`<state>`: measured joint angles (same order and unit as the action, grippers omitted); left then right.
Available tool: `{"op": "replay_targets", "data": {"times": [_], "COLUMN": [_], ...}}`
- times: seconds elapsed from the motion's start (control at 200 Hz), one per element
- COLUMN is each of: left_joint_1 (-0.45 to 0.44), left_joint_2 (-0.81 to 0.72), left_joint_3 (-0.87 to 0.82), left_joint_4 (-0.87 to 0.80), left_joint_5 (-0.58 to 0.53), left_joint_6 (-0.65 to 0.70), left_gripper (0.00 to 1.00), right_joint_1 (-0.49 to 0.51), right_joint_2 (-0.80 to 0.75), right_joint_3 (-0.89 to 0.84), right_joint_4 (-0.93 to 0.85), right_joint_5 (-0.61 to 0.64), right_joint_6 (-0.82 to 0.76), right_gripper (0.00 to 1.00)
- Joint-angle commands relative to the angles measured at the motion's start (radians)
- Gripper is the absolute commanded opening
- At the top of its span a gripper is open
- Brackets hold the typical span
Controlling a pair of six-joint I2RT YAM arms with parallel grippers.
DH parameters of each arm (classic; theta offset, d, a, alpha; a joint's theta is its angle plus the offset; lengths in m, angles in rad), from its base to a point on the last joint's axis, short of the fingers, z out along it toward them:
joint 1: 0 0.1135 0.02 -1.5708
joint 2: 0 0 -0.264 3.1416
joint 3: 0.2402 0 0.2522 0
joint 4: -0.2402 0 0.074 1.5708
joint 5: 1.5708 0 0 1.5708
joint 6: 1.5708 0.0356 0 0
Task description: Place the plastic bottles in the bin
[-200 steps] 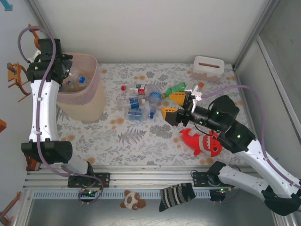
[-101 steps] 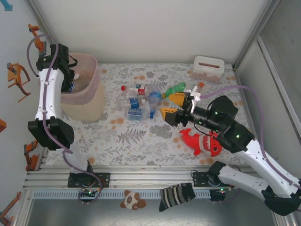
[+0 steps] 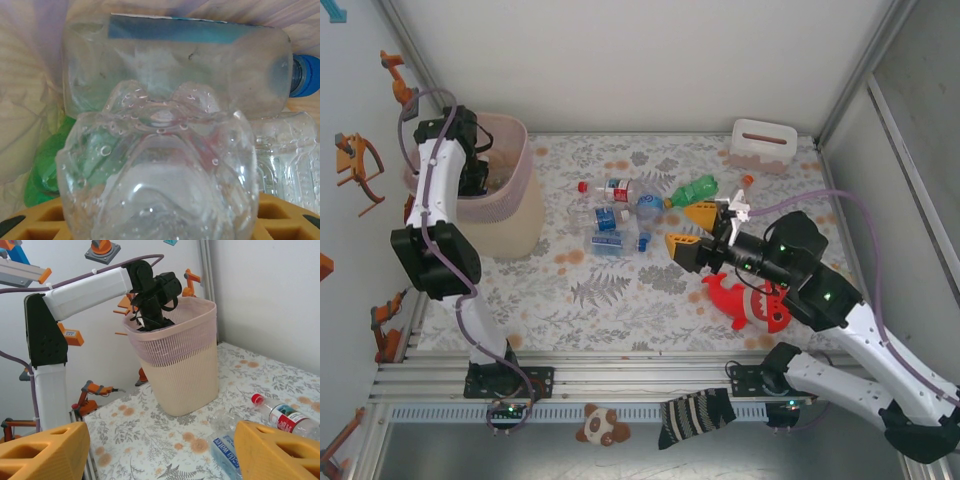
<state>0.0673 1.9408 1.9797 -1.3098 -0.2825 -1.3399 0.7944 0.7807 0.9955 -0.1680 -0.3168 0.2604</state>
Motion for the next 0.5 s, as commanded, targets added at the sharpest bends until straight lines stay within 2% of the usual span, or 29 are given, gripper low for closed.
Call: {"op": "replay_targets", "data": {"times": [0.0, 0.285, 0.491], "left_joint_1": [0.014, 0.026, 0.044], "left_joint_2": [0.040, -0.009, -0.076], "left_joint_3": [-0.013, 0.012, 0.012], "left_joint_4": [-0.063, -0.062, -0.062], "left_joint_5": [0.063, 0.083, 0.087], "left_joint_6": [-0.030, -0.030, -0.029], "left_gripper": [0.49, 0.79, 0.86], "right_joint_1": [0.005, 0.005, 0.005], "right_joint_2": [-0.023, -0.032, -0.028], "right_joint_3": [-0.010, -0.006, 0.000], "right_joint_4": [0.027, 0.012, 0.003], "right_joint_5": [0.028, 0.039, 0.051], "right_joint_6": [-0.013, -0.013, -0.010], "right_gripper": [0.75, 0.75, 0.75]}}
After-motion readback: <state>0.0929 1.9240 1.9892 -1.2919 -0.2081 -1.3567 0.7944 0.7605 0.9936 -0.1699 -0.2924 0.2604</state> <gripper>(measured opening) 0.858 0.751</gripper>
